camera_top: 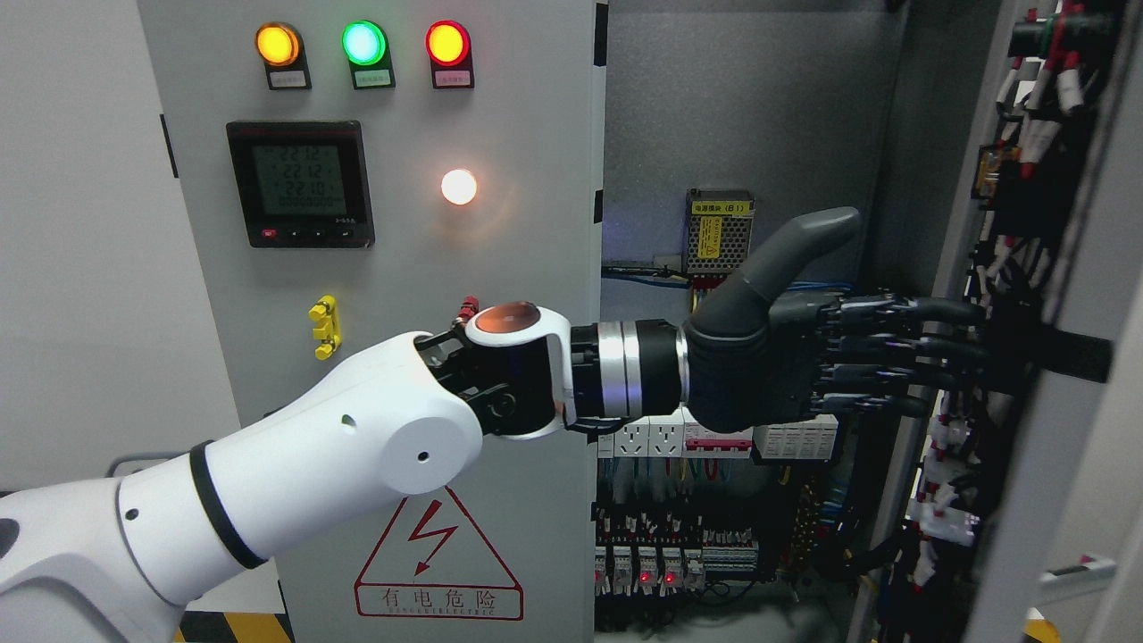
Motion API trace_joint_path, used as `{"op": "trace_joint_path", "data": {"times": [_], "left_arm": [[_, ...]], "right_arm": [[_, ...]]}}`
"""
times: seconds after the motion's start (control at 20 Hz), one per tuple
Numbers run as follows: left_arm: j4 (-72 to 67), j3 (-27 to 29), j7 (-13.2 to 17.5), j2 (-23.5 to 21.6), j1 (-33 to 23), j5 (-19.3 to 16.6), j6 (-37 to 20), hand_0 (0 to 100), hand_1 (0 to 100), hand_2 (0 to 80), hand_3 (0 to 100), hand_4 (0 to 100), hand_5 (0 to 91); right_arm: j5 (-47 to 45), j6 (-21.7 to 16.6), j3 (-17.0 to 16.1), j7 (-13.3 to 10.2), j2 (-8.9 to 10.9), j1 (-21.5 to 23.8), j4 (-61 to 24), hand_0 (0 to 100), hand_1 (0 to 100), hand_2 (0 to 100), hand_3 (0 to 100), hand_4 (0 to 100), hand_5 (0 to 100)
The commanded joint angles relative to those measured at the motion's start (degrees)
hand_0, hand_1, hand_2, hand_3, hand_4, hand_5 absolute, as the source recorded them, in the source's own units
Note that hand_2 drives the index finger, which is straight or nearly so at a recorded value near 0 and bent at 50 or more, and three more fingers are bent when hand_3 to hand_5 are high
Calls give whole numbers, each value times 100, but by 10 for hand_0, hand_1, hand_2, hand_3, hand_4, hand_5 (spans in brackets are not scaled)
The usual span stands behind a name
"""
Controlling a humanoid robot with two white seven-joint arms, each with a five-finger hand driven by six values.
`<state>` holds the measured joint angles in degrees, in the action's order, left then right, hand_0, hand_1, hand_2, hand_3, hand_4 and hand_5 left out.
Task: Open door with both hands
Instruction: 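Push the push-button door outward with the left hand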
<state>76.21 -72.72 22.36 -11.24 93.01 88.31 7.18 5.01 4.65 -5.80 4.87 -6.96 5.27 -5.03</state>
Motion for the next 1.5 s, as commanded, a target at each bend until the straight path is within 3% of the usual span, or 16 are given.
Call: {"op": "trace_joint_path", "data": {"times": [0.0,0.45,0.8,1.25,1.45], "left_arm": [[683,591,-608,1114,-37,-393,-7,0,0,0,0,0,0],[1010,645,-1532,1835,-46,-420,-7,0,0,0,0,0,0],[553,495,-1603,2222,-178,-692,-50,0,0,0,0,0,0],[96,293,-1875,2222,-186,-692,-86,0,0,0,0,0,0],[227,652,-1867,1891,-440,-613,37,0,0,0,0,0,0]], "right_arm": [[0,1,0,-3,1,0,2,0,0,0,0,0,0],[0,1,0,-3,1,0,-7,0,0,0,0,0,0],[0,1,0,-3,1,0,2,0,0,0,0,0,0],[0,1,0,-3,1,0,2,0,0,0,0,0,0],[0,1,0,-3,1,0,2,0,0,0,0,0,0]]}}
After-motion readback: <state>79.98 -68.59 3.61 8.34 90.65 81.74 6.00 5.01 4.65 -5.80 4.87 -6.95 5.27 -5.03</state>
